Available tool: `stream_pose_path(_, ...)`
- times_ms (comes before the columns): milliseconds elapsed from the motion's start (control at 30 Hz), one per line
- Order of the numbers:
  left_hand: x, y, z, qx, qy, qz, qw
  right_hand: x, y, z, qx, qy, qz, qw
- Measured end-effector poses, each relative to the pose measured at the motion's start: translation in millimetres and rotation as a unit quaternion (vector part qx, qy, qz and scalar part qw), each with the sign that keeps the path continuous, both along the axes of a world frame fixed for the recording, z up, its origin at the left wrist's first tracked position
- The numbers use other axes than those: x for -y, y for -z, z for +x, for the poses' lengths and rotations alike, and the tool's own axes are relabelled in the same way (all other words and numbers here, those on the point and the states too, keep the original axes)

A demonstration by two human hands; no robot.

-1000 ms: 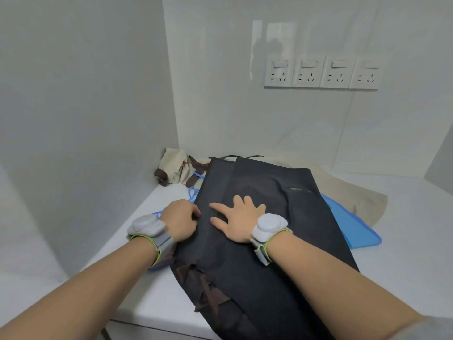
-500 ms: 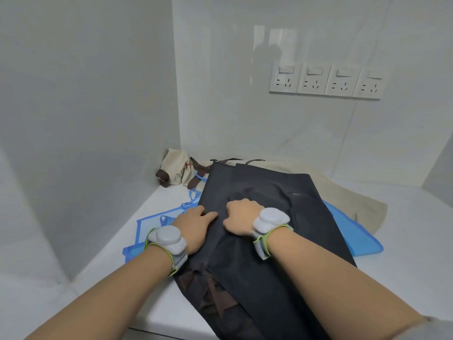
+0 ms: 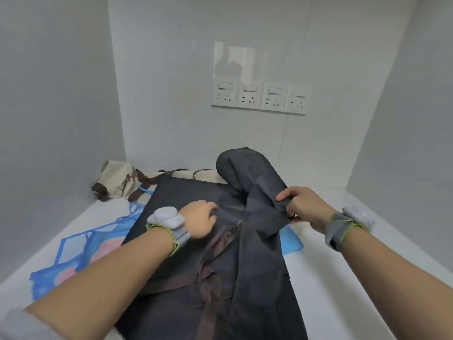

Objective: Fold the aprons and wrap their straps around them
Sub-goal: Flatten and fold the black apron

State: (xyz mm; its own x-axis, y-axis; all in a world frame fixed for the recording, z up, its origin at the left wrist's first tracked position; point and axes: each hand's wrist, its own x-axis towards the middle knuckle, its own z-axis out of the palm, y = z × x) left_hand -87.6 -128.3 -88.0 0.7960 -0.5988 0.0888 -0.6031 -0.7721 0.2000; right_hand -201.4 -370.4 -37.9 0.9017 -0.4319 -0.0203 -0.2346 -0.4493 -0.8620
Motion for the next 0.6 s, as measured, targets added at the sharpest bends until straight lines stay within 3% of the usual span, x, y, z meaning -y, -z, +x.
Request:
stream_pose_path(167,65.1,25.7,-17.0,-0.09,0.052,-0.008,0.995,67.1,7.4,-37.8,0.019,0.065,0.03,0.997)
stream_pose_path(367,65.7,50.8,-18.8,-0.061,0.005,0.129,0.99,143.4,42.7,-64.0,-0.068,0.149,-0.109,0.98)
stream_pose_path(467,57.1,55.8,-13.8,-0.051,-0.01,0.149,0.987,152.2,49.3,-64.7,-0.181,0.131,-0.258,0.94)
stream_pose_path(500,55.1,55.7,-12.0,-0.051,-0.012,0.153,0.987,147.9,47.9,-62.5,-0.179,0.117,-0.313,0.925)
stream_pose_path(533,54.1,54.8,-10.6,-0.054,-0.014,0.152,0.987,138.7,45.2,-59.4,-0.14,0.086,-0.34,0.926)
stream_pose_path(600,55.0,52.4,-9.3,-0.054,-0.015,0.152,0.987,106.2,37.6,-54.2,-0.051,-0.015,-0.309,0.95)
